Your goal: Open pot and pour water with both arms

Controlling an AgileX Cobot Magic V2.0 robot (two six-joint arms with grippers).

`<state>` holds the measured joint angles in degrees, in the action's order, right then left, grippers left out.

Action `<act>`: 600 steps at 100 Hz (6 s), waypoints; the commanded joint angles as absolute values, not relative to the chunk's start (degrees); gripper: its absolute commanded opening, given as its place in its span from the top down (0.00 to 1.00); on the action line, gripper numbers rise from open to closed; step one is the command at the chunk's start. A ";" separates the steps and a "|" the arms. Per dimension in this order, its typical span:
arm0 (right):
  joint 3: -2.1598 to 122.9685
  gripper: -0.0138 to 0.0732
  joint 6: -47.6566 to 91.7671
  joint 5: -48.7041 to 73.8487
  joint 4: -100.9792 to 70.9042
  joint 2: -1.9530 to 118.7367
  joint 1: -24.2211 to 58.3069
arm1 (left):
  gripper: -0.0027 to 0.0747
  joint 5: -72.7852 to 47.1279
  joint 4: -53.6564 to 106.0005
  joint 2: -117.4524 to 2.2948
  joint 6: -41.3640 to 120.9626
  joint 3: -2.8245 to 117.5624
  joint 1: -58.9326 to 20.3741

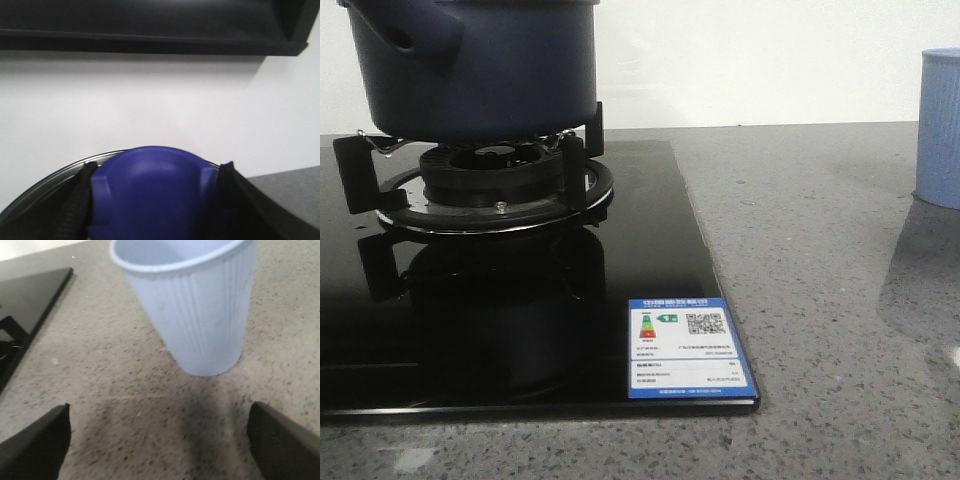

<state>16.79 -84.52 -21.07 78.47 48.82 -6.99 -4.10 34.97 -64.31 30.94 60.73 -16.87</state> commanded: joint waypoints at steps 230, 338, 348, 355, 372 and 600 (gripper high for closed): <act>15.91 0.92 -92.01 -35.21 89.18 30.59 -7.45 | 0.99 -9.56 32.09 -36.29 31.41 46.32 -13.77; 13.11 0.92 -92.01 -36.72 91.36 30.59 -7.45 | 0.99 -8.67 36.25 1.57 31.41 15.72 -13.77; 13.11 0.92 -92.01 -36.72 91.36 30.59 -7.45 | 0.99 -8.67 36.25 1.57 31.41 15.72 -13.77; 13.11 0.92 -92.01 -36.72 91.36 30.59 -7.45 | 0.99 -8.67 36.25 1.57 31.41 15.72 -13.77; 13.11 0.92 -92.01 -36.72 91.36 30.59 -7.45 | 0.99 -7.93 34.60 1.46 31.32 15.72 -13.77; 20.62 0.92 -92.01 -26.23 90.67 30.94 -7.45 | 0.99 -5.36 5.85 1.72 -3.13 -1.95 -0.51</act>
<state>16.41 -92.07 -28.99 93.57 30.35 -6.99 -9.41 5.34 0.26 -2.53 -0.08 -0.18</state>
